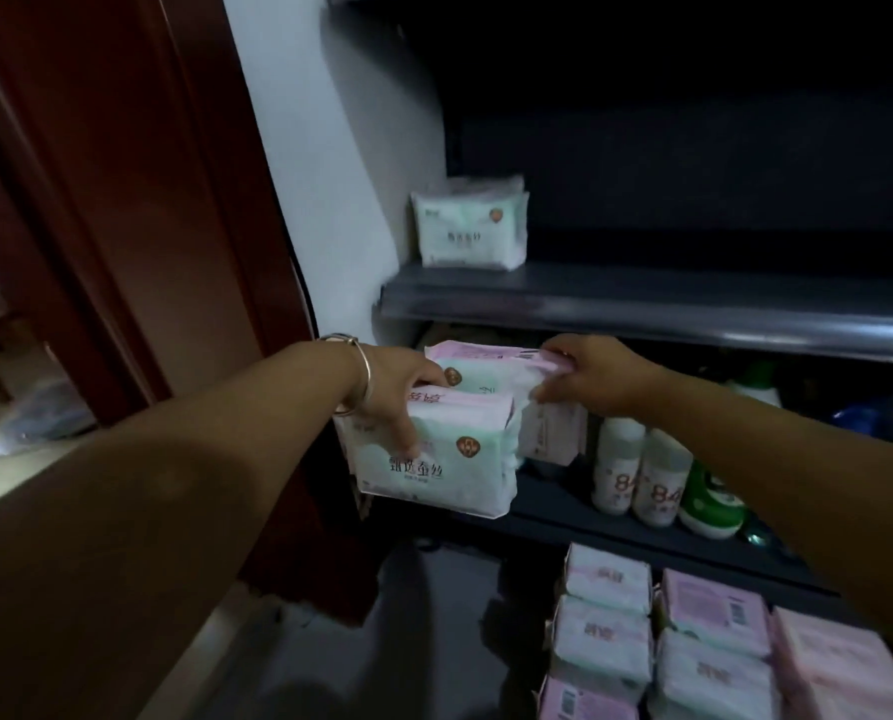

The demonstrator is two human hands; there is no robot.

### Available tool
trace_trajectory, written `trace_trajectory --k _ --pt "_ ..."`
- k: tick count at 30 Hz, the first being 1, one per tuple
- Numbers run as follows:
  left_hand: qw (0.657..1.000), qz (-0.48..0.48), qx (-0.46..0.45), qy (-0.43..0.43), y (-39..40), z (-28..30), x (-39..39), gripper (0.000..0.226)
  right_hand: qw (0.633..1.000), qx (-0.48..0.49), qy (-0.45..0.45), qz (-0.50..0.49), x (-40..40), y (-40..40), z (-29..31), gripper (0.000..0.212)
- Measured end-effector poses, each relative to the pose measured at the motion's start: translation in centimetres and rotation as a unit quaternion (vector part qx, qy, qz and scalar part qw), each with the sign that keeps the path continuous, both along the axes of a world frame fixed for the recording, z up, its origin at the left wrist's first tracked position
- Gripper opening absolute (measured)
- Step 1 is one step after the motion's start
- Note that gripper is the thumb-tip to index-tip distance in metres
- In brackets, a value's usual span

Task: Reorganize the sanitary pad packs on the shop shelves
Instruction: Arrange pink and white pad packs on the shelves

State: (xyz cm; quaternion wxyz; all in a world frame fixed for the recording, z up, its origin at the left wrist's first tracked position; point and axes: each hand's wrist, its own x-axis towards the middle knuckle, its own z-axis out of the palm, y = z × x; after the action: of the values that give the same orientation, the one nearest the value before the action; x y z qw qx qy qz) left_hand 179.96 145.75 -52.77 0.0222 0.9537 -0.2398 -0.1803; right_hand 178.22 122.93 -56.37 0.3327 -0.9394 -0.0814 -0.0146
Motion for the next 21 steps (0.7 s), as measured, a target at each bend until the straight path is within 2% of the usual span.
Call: trace_trajectory --k 7,12,17,21 --pt "0.998 -0.022 -0.017 -0.055 -1.0 6.4 -2.4 0.066 0.998 0.013 -0.063 -0.004 -1.9 -2.2 7.0 0.029" --pt "0.995 -0.030 -0.027 -0.090 -1.2 8.2 -0.8 0.061 0.994 0.053 -0.093 -0.026 -0.9 -3.1 8.9 0.016" --pt "0.993 -0.031 -0.013 -0.110 -1.4 9.2 3.0 0.063 0.985 0.033 -0.148 -0.077 2.3 -3.4 9.6 0.029" --pt "0.991 -0.023 -0.007 -0.131 -2.2 10.4 6.7 0.062 0.979 0.008 -0.175 -0.105 5.1 -4.1 10.6 0.027"
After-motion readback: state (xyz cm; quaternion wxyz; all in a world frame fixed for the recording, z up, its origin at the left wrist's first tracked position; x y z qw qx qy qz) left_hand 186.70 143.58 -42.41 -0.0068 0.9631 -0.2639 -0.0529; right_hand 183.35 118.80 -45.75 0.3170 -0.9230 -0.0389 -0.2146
